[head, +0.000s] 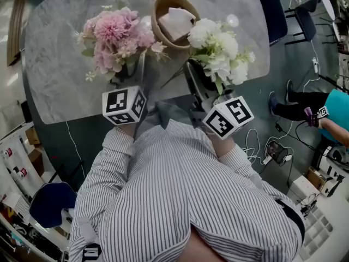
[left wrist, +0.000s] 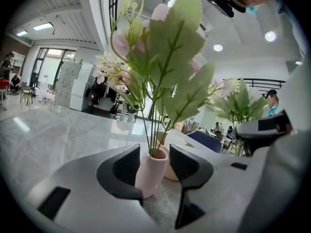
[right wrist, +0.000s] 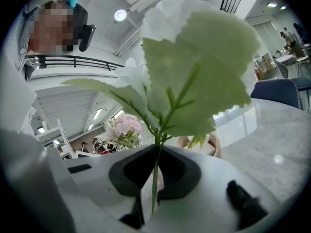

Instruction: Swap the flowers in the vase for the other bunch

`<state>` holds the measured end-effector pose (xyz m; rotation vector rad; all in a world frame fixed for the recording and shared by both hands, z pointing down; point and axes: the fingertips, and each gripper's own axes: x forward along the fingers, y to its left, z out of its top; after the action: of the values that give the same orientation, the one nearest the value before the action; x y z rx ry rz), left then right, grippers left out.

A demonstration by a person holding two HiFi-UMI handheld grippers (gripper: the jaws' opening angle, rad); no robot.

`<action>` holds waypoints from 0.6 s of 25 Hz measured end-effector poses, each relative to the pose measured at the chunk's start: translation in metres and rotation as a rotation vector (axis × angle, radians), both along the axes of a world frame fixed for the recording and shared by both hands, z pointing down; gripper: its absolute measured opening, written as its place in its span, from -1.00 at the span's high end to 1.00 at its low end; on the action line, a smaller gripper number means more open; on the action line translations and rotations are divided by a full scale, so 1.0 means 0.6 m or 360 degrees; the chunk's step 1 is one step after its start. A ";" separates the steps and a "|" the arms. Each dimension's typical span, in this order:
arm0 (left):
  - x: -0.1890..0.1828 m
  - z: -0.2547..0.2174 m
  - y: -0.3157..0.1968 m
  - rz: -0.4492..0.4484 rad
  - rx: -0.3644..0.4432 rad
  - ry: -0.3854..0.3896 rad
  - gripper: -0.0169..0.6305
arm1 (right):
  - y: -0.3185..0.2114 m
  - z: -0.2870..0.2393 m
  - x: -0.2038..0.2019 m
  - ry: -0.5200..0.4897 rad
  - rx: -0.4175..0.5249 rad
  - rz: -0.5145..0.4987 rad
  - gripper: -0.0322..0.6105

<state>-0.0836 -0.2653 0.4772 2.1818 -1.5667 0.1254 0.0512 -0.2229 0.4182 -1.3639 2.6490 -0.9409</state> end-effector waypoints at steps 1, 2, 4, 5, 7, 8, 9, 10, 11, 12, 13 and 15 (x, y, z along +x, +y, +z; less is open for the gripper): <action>0.000 0.000 -0.002 -0.0003 0.0001 0.0000 0.38 | 0.001 0.002 0.000 0.0000 -0.0005 0.0000 0.83; -0.001 0.000 -0.003 -0.0004 0.0001 -0.0002 0.38 | 0.002 0.003 0.000 0.0000 -0.0010 -0.0001 0.83; -0.001 0.000 -0.006 -0.0003 0.0001 -0.0012 0.38 | 0.003 0.005 0.000 0.0001 -0.0015 -0.0002 0.83; 0.000 0.000 -0.008 0.0000 0.0002 -0.0019 0.38 | 0.004 0.005 0.000 0.0002 -0.0016 -0.0002 0.83; 0.001 -0.001 -0.013 0.0011 0.0004 -0.0026 0.38 | 0.003 0.006 0.002 0.0003 -0.0018 -0.0001 0.83; 0.002 0.000 -0.015 0.0016 0.0002 -0.0027 0.39 | 0.003 0.006 0.002 0.0003 -0.0019 0.0000 0.83; 0.003 0.000 -0.016 0.0018 -0.0001 -0.0027 0.38 | 0.003 0.007 0.002 0.0003 -0.0022 0.0000 0.83; 0.003 0.001 -0.017 0.0018 -0.0005 -0.0029 0.39 | 0.003 0.009 0.002 0.0003 -0.0026 -0.0002 0.83; 0.003 0.001 -0.018 0.0016 -0.0006 -0.0032 0.38 | 0.003 0.011 0.001 0.0002 -0.0030 -0.0003 0.83; 0.003 -0.001 -0.019 0.0015 -0.0001 -0.0036 0.39 | 0.004 0.012 0.000 0.0002 -0.0033 -0.0004 0.83; 0.004 -0.003 -0.020 0.0014 0.0005 -0.0041 0.39 | 0.004 0.013 0.000 0.0000 -0.0035 -0.0005 0.83; 0.005 -0.006 -0.022 0.0010 0.0016 -0.0057 0.40 | 0.004 0.011 0.000 -0.0003 -0.0033 -0.0009 0.83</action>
<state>-0.0808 -0.2783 0.4735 2.2037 -1.5833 0.1603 0.0511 -0.2206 0.4248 -1.3600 2.6504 -0.9727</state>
